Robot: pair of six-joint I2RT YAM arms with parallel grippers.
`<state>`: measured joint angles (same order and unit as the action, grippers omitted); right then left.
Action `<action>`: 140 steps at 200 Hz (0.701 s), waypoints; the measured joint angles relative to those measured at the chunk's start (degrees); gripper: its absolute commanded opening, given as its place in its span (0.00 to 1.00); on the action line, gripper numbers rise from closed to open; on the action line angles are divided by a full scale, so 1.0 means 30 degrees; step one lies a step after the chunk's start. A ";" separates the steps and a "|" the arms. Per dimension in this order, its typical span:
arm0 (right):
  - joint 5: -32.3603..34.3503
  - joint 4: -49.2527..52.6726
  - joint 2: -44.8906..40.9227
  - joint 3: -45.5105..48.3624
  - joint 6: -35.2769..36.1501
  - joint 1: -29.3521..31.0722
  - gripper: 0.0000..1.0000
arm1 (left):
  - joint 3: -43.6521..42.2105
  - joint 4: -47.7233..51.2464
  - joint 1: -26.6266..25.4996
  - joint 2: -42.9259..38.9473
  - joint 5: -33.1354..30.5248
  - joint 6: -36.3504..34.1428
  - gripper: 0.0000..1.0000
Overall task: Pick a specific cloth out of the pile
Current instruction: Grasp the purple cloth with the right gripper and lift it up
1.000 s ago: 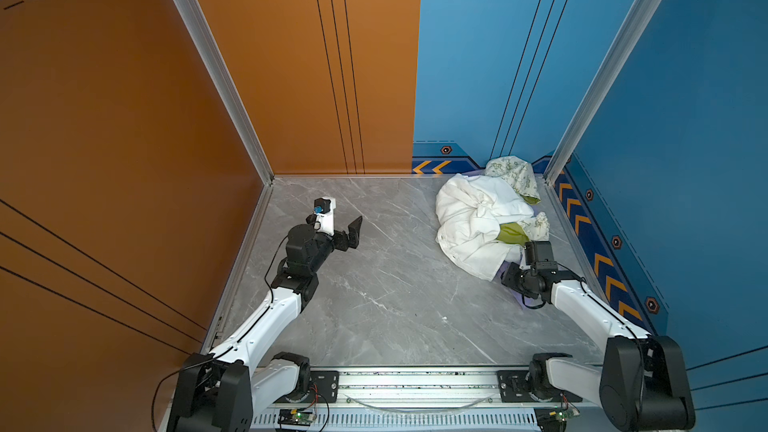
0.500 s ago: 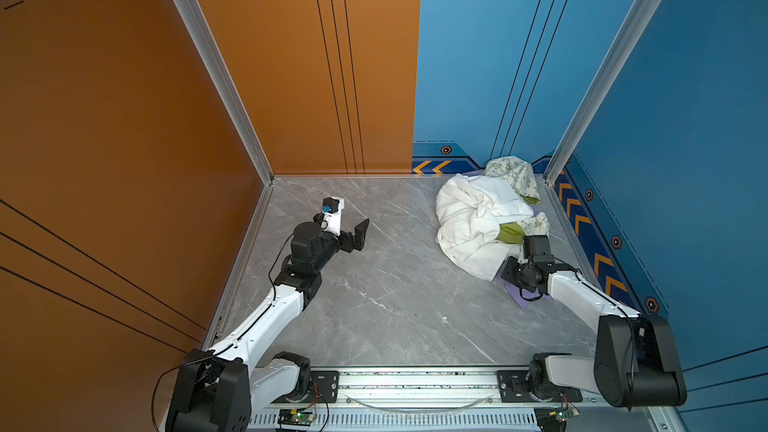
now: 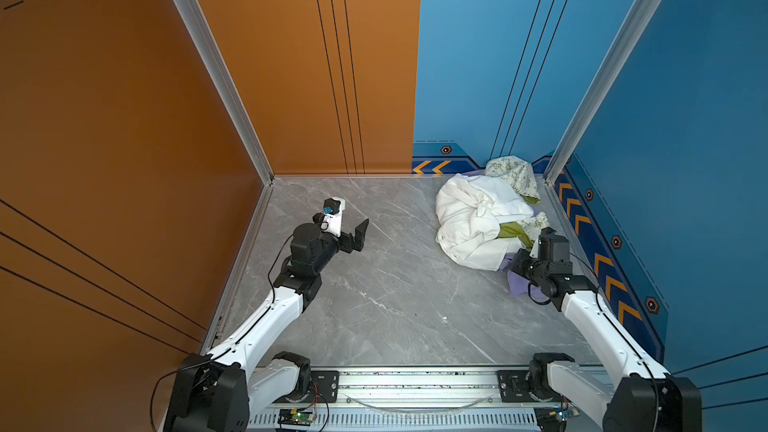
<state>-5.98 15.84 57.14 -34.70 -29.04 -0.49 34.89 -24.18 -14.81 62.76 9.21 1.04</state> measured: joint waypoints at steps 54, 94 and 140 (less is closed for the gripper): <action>0.0058 0.0510 -0.1945 -0.0277 -0.0073 -0.0109 0.00 | 0.0000 0.0000 -0.0087 0.0000 -0.0051 -0.0058 0.98; 0.0051 0.1064 -0.2047 -0.1690 -0.0146 -0.0124 0.00 | -0.0007 0.0000 -0.0087 -0.0029 -0.0058 -0.0066 0.98; 0.0022 0.1596 -0.1894 -0.4044 -0.0131 -0.0153 0.00 | -0.0051 0.0007 -0.0095 -0.0066 -0.0066 -0.0080 0.98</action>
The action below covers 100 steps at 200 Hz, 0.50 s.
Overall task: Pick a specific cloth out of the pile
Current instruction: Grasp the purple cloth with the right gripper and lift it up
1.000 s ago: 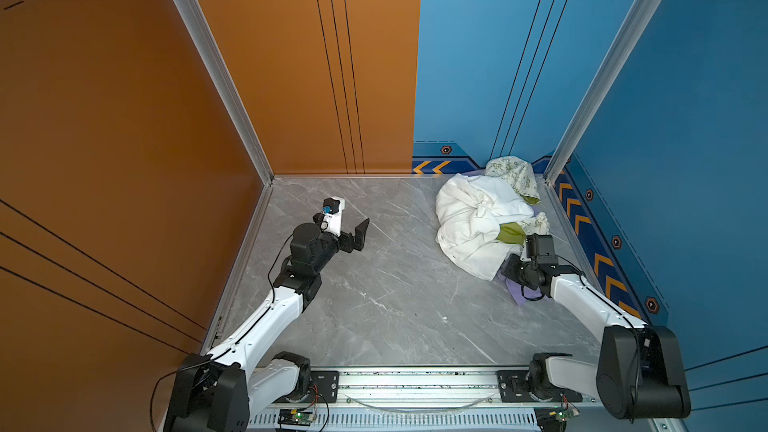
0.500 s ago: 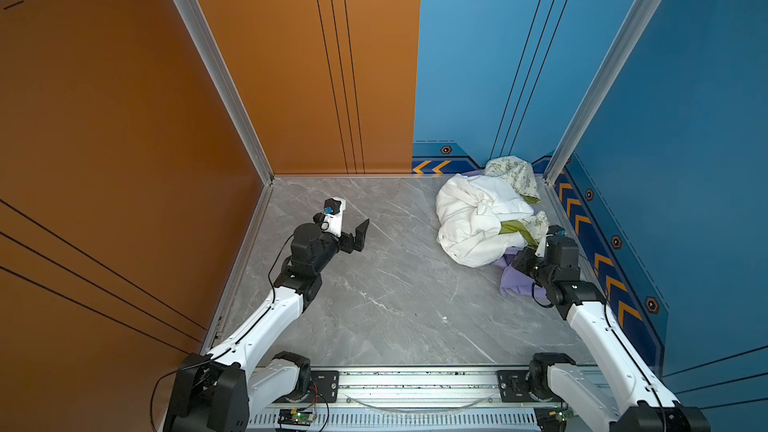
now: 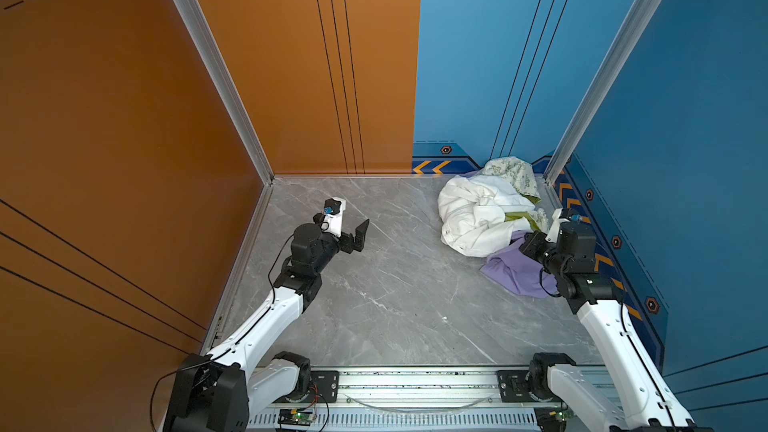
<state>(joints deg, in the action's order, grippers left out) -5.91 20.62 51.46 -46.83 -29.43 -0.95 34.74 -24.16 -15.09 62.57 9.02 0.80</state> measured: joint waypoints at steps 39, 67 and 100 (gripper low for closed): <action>-0.0051 0.0240 0.0947 -0.2674 0.0306 -0.0087 0.00 | -0.0044 0.0000 -0.0051 -0.0095 -0.0029 -0.0153 0.98; -0.0087 0.0444 0.1807 -0.4816 0.0517 -0.0189 0.00 | -0.0044 0.0000 -0.0102 -0.0109 -0.0080 -0.0197 0.98; -0.0372 0.0430 0.2659 -0.7198 0.0612 -0.0270 0.00 | -0.0044 0.0000 -0.0102 -0.0109 -0.0146 -0.0197 0.98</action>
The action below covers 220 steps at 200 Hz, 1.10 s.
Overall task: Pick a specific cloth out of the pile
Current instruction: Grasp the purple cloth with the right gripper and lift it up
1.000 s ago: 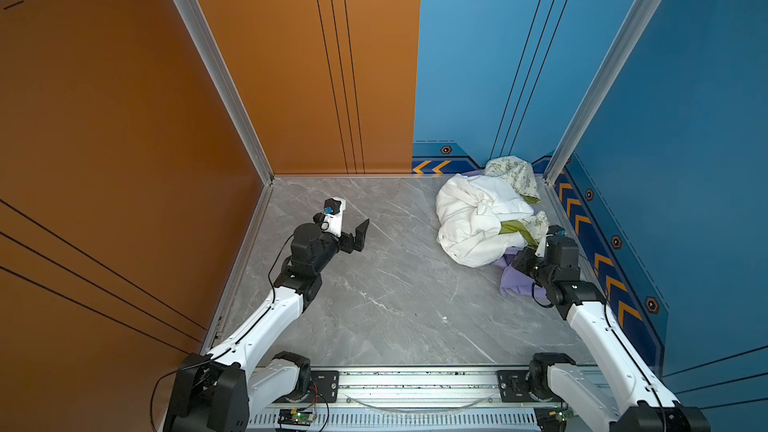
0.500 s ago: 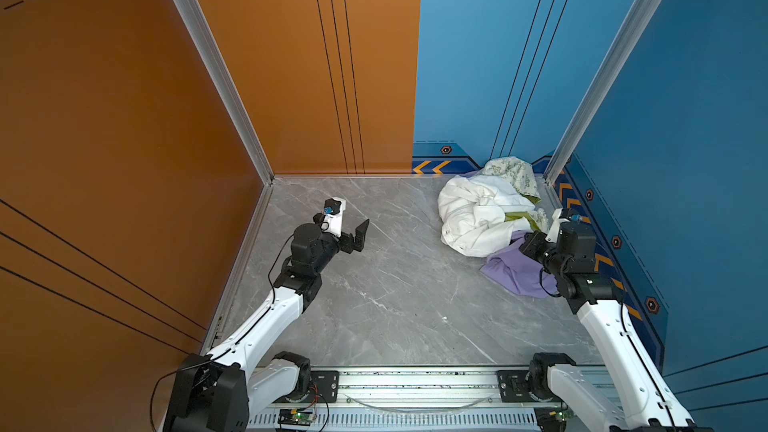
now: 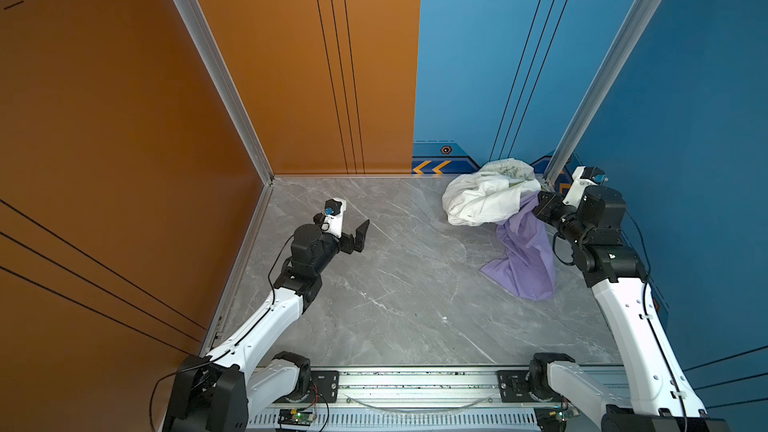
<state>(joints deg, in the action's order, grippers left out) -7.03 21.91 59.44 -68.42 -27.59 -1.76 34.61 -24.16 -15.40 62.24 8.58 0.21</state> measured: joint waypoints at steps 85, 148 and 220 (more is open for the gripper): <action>-0.1333 -0.0743 0.1515 -0.4787 -0.0262 -0.0044 0.00 | 0.0000 0.0000 0.0000 0.0000 -0.0007 0.0000 0.98; -0.2820 -0.2688 0.1508 -0.5260 -0.1319 -0.0036 0.00 | 0.0000 0.0000 -0.0015 0.0000 -0.0007 0.0000 0.98; -0.4393 -0.5166 0.1479 -0.5639 -0.1974 0.1071 0.00 | -0.0007 0.0000 -0.0015 0.0000 -0.0007 0.0000 0.98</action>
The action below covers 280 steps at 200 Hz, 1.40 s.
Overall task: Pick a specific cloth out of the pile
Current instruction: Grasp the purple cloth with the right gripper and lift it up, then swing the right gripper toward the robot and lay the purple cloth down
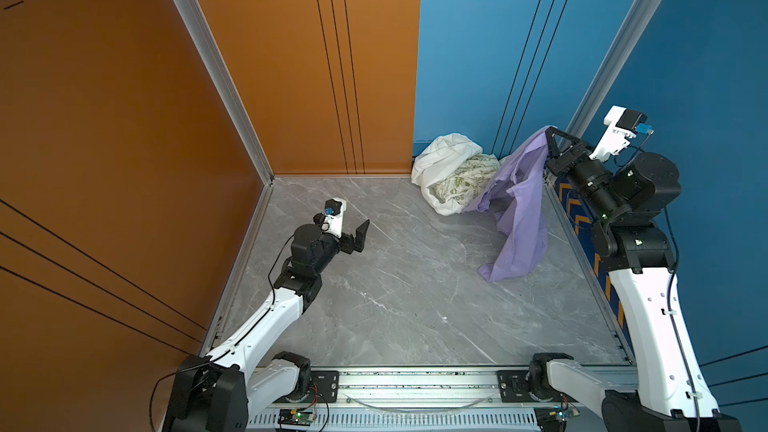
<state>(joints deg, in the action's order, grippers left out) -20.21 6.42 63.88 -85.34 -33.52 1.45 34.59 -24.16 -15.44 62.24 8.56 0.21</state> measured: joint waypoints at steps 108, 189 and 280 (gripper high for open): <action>-0.1195 -0.0867 -0.0255 0.0736 0.0882 0.3388 0.00 | 0.0007 0.0000 -0.0007 0.0000 0.0022 0.0000 0.98; -0.0882 0.1945 0.1996 0.0015 0.4036 0.7985 0.11 | 0.0007 0.0000 -0.0270 0.0000 0.0240 -0.0146 0.98; 0.4218 1.0761 0.4393 0.1479 0.8633 0.9260 0.71 | 0.0000 0.0000 -0.0364 0.0000 0.0233 -0.0299 0.98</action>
<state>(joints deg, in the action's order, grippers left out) -7.55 38.70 77.06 -80.90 -7.62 29.23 34.59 -24.16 -16.53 62.24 9.26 -0.69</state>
